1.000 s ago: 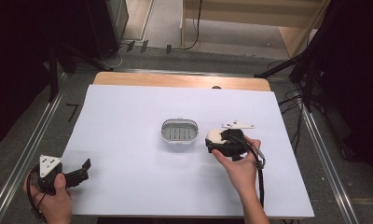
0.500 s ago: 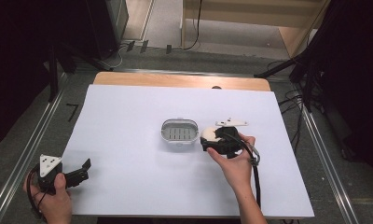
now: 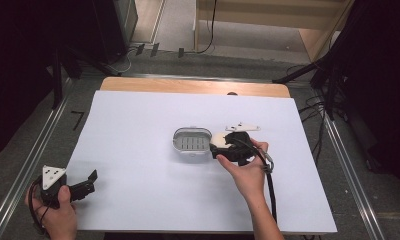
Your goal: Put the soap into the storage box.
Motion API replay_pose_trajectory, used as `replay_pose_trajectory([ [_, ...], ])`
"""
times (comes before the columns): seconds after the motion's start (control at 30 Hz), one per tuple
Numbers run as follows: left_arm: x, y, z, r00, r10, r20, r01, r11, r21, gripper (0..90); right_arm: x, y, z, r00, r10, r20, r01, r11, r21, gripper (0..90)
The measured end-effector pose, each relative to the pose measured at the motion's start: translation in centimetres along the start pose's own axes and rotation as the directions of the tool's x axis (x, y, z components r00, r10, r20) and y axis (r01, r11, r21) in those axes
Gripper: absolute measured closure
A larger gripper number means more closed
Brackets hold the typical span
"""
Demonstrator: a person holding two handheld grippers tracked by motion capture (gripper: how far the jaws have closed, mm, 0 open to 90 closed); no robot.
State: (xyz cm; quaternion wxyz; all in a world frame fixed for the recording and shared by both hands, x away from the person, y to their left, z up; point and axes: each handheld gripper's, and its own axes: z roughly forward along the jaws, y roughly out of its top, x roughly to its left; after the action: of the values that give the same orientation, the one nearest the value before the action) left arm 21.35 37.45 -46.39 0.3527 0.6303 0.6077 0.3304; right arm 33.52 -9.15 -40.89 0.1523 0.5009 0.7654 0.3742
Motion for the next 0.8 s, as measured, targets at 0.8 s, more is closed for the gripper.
replay_pose_trajectory([
  [0.8,0.0,0.0,0.1,1.0,0.003,-0.003,-0.003,1.0,0.006,0.0,1.8,1.5,1.4,0.9994,-0.021,-0.028,0.021,1.0,0.006,25.6],
])
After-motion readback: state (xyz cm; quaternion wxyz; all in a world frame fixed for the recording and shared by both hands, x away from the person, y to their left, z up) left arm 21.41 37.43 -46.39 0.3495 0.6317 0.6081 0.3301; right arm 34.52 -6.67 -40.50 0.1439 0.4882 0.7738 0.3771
